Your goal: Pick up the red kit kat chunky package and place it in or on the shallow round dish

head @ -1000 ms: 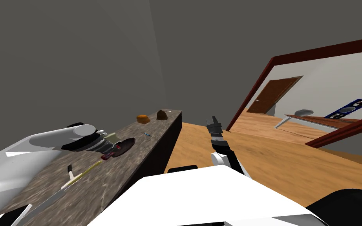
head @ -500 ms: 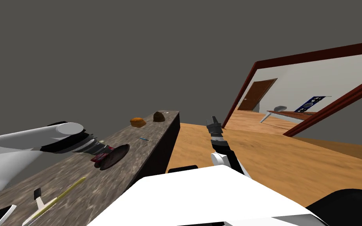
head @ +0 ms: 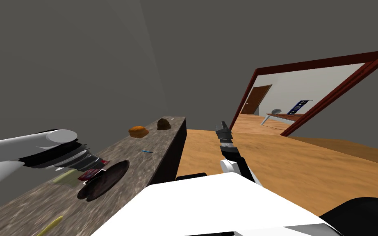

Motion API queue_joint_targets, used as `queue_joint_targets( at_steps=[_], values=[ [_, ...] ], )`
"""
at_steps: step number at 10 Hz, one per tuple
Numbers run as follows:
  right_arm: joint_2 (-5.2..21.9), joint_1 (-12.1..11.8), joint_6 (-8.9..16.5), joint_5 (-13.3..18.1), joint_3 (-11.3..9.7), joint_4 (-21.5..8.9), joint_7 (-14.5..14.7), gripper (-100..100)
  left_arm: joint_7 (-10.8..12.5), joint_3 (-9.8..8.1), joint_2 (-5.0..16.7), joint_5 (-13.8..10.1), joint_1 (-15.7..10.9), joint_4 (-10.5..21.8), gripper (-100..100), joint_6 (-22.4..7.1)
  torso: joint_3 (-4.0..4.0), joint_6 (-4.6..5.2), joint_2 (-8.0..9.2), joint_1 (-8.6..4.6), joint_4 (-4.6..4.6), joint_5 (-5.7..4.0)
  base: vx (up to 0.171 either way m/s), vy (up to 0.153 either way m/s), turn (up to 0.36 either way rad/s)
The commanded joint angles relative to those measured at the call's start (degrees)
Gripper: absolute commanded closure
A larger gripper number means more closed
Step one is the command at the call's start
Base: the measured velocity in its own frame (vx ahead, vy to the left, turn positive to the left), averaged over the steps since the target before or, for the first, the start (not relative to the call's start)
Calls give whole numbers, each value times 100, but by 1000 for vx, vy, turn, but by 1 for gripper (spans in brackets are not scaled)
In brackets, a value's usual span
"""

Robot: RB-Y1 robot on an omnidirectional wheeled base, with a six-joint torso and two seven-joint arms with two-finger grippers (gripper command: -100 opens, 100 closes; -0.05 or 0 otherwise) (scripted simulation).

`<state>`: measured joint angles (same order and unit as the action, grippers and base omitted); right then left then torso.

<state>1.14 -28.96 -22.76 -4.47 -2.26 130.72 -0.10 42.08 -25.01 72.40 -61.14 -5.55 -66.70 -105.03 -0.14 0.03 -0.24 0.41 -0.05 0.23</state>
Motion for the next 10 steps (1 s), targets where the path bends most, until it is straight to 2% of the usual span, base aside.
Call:
queue_joint_targets(
  at_steps=[1, 2, 3, 4, 8, 9, 10],
  values=[
    [0, 0, 0, 0, 0, 0, 0, 0, -63, -34, 29, -37, 137, -52, 100, -165, 0, 0, 0, 0, 0, 0, 32, 48, -54],
    [0, 0, 0, 0, 0, 0, 0, 0, -93, -23, 44, -44, 157, -42, 100, -253, 6, -2, 11, -11, 1, -1, 16, 28, -24],
    [-1, 0, 0, 0, 0, 0, 0, 0, -87, -7, 26, -25, 120, -17, 100, -155, 11, -3, 21, -21, 3, -3, 5, 11, -1],
    [-1, 1, 0, 0, -1, 0, 0, 0, -92, -7, 25, -26, 128, -20, -100, -178, 15, -2, 25, -30, 5, -7, 0, 0, 0],
    [-1, 1, 0, 0, -1, 0, 0, 0, -91, -6, 25, -26, 128, -20, -100, -177, 18, -2, 30, -38, 7, -10, 0, 0, 0],
    [-1, 1, 0, 0, -1, 0, 0, 0, -91, -6, 25, -26, 128, -20, 0, -177, 18, -2, 30, -38, 7, -10, 0, 0, 0],
    [-1, 1, 0, 0, -1, 0, 0, 0, 9, -84, 179, -153, 114, -132, -100, -381, 18, -2, 31, -38, 7, -10, 9, 9, 18]
  ],
)
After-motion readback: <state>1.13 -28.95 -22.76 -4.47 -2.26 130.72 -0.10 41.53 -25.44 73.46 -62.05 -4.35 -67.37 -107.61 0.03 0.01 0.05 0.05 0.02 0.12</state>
